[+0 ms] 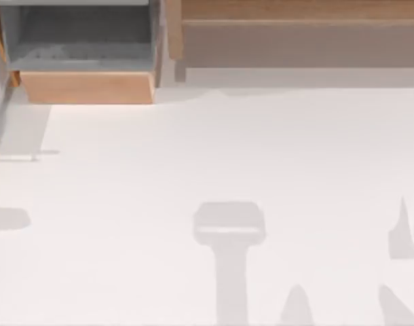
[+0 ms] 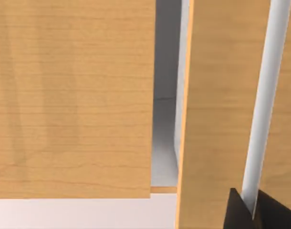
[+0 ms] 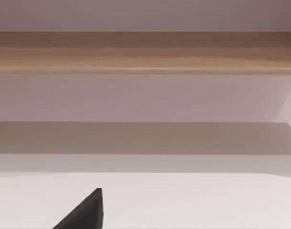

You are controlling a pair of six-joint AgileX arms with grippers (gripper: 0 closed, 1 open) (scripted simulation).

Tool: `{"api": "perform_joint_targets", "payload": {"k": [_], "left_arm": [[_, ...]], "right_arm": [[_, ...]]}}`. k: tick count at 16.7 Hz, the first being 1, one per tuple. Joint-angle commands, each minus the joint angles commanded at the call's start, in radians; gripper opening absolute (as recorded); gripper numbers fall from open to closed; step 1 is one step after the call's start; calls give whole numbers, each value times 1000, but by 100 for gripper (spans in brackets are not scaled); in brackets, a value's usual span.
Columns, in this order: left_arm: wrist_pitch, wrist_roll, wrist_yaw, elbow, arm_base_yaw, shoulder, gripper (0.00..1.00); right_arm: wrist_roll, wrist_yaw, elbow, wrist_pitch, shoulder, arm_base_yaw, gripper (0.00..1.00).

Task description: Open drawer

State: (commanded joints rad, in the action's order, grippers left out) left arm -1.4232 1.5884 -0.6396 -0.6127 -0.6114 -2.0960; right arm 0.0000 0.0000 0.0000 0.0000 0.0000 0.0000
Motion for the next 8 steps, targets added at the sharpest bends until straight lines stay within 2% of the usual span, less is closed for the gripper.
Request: {"api": "perform_joint_targets", "payload": {"k": [4, 8], "left_arm": [[-66, 6, -69, 103, -59, 49, 0], [-81, 7, -84, 125, -72, 60, 0]], "right_arm": [[0, 0, 0, 0, 0, 0, 100], [0, 0, 0, 0, 0, 0, 100]]}}
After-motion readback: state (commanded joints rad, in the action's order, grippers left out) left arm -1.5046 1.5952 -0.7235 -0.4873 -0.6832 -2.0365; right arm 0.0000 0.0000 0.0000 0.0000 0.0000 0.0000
